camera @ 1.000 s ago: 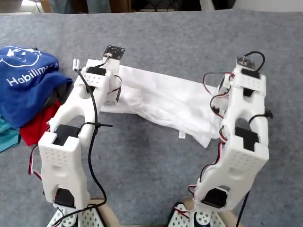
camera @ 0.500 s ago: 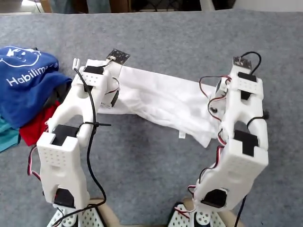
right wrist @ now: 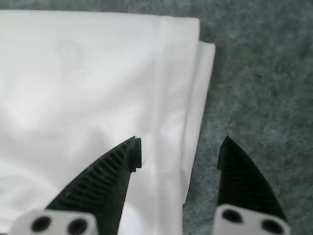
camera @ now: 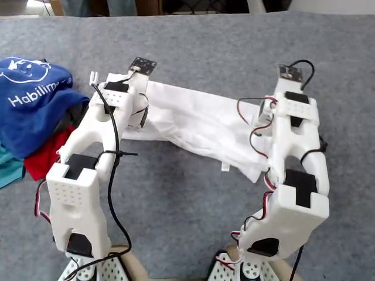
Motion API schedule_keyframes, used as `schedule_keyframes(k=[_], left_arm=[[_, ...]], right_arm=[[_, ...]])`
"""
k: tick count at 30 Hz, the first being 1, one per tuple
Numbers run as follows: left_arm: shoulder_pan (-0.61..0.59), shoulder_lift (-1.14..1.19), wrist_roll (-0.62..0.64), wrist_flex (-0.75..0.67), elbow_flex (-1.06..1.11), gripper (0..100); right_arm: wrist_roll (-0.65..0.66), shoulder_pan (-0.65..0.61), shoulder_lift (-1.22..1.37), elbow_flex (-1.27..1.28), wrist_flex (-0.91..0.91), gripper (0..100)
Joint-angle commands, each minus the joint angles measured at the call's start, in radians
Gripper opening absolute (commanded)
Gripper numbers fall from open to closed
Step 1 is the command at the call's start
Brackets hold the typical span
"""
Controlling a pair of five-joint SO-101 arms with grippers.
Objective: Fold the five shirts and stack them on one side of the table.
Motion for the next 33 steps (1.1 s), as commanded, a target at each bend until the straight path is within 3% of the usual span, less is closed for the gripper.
schedule_keyframes(k=[1,9,17,27,33], left_arm=[[0.022,0.000,0.048,-0.018,-0.071,3],[0.120,0.003,0.114,-0.100,-0.096,3],[0.116,-0.005,0.180,-0.157,-0.090,3],[-0.073,-0.207,0.175,0.138,-0.260,3],[0.064,-0.299,0.334,0.255,-0.229,17]], right_arm=[[0.005,0.018,-0.053,0.004,-0.012,26.8],[0.005,0.011,-0.051,0.071,-0.106,26.8],[0.003,0.006,-0.051,0.068,-0.104,26.8],[0.005,0.009,-0.061,0.059,-0.101,26.8],[0.005,0.008,-0.051,0.045,-0.107,26.8]])
